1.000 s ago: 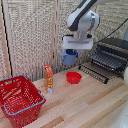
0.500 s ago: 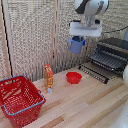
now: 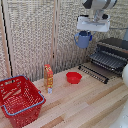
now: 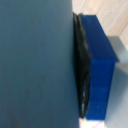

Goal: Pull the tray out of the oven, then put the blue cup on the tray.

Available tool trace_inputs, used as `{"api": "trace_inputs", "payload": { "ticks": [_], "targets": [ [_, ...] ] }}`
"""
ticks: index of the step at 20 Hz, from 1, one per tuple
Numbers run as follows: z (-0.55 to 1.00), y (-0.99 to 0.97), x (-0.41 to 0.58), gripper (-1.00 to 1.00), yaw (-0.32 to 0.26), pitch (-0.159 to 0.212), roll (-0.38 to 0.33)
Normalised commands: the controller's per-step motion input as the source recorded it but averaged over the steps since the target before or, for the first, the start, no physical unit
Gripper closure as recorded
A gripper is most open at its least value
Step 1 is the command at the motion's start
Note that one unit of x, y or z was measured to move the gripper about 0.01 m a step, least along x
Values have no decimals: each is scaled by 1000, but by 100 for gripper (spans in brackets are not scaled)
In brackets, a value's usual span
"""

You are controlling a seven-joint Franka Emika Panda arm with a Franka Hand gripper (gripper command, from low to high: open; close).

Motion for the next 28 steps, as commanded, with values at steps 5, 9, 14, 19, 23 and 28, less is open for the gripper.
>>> {"api": "trace_inputs", "payload": {
  "ticks": [5, 9, 14, 19, 23, 28],
  "targets": [
    [149, -781, -5, 100, -162, 102, 0],
    [4, -680, -70, 100, -175, 113, -6],
    [-174, -623, -34, 100, -198, 76, -8],
    [-363, -654, 291, 100, -126, 47, 0],
    [-307, -484, 511, 100, -73, 28, 0],
    [-53, -218, 398, -100, -40, 57, 0]
  ]
}}
